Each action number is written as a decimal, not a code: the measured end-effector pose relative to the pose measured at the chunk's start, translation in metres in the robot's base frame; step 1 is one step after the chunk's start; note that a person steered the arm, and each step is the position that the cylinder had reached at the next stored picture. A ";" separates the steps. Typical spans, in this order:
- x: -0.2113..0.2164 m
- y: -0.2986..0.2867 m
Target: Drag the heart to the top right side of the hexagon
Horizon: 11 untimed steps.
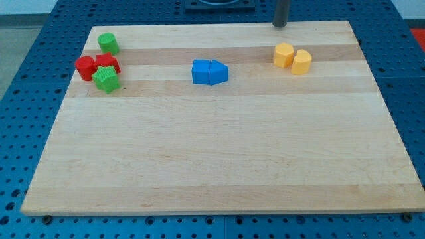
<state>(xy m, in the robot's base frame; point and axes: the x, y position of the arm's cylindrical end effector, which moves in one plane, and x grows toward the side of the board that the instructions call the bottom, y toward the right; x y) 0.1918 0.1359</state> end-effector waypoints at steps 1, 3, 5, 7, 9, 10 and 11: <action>0.000 0.000; 0.006 0.001; 0.039 0.056; 0.063 0.060; 0.149 0.125; 0.169 0.074; 0.169 0.007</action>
